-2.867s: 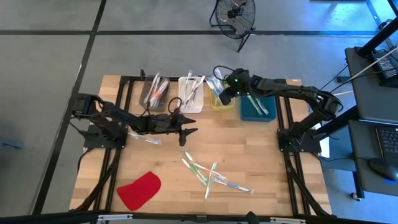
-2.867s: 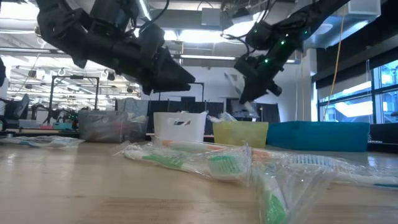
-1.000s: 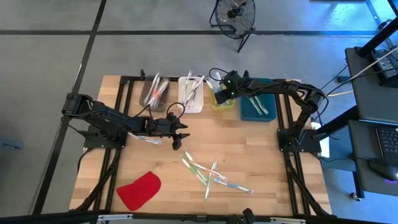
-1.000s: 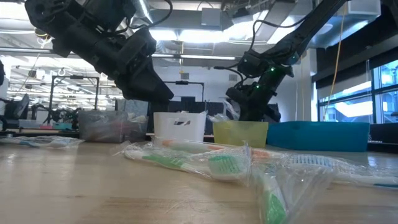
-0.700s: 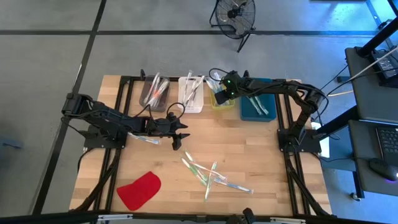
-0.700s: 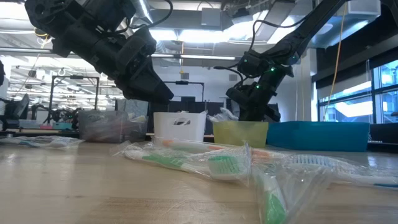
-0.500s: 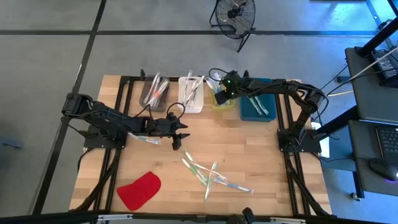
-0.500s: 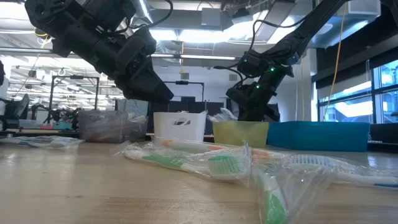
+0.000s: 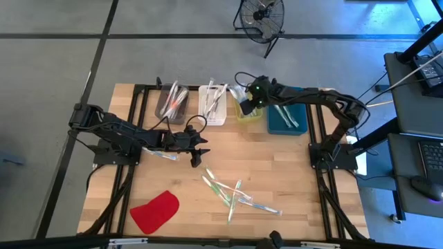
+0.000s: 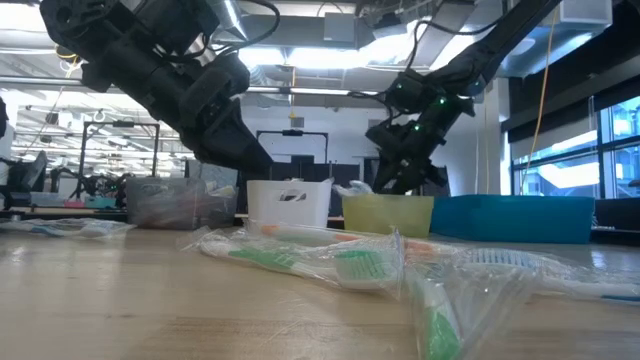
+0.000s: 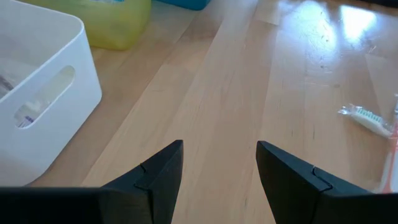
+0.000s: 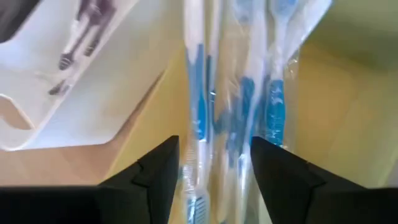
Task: Pick & Place Toothbrushes
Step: Put the blue toothbrush into the yellow bin
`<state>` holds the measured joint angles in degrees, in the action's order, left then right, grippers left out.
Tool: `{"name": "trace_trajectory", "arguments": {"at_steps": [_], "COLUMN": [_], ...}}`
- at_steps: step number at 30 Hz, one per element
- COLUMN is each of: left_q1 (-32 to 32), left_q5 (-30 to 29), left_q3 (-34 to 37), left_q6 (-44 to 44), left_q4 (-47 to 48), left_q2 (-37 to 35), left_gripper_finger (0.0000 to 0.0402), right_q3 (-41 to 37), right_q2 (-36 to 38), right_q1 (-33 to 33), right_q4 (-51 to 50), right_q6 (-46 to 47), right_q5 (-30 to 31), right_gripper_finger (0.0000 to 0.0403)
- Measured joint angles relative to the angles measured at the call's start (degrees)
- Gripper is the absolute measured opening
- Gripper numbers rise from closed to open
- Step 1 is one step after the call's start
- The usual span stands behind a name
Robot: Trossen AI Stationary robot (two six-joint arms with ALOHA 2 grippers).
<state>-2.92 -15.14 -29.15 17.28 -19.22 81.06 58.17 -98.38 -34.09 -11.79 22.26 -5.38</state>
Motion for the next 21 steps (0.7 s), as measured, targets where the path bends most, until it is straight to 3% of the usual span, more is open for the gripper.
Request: {"name": "trace_trajectory", "arguments": {"at_steps": [9,21], "left_q1": [-0.12,-2.23], "left_q5": [0.0,-1.77], "left_q3": [0.0,0.0], "left_q6": [0.09,-0.85], "left_q4": [0.17,3.26], "left_q2": [0.0,0.02], "left_gripper_finger": [0.0198,0.0198], "right_q3": [0.0,-1.9], "right_q2": [5.09,12.78], "right_q1": [0.0,7.83], "right_q4": [-3.93,-13.07], "right_q6": [-1.63,-8.82], "right_q5": [0.0,6.36], "right_gripper_finger": [0.0194,0.0116]}}
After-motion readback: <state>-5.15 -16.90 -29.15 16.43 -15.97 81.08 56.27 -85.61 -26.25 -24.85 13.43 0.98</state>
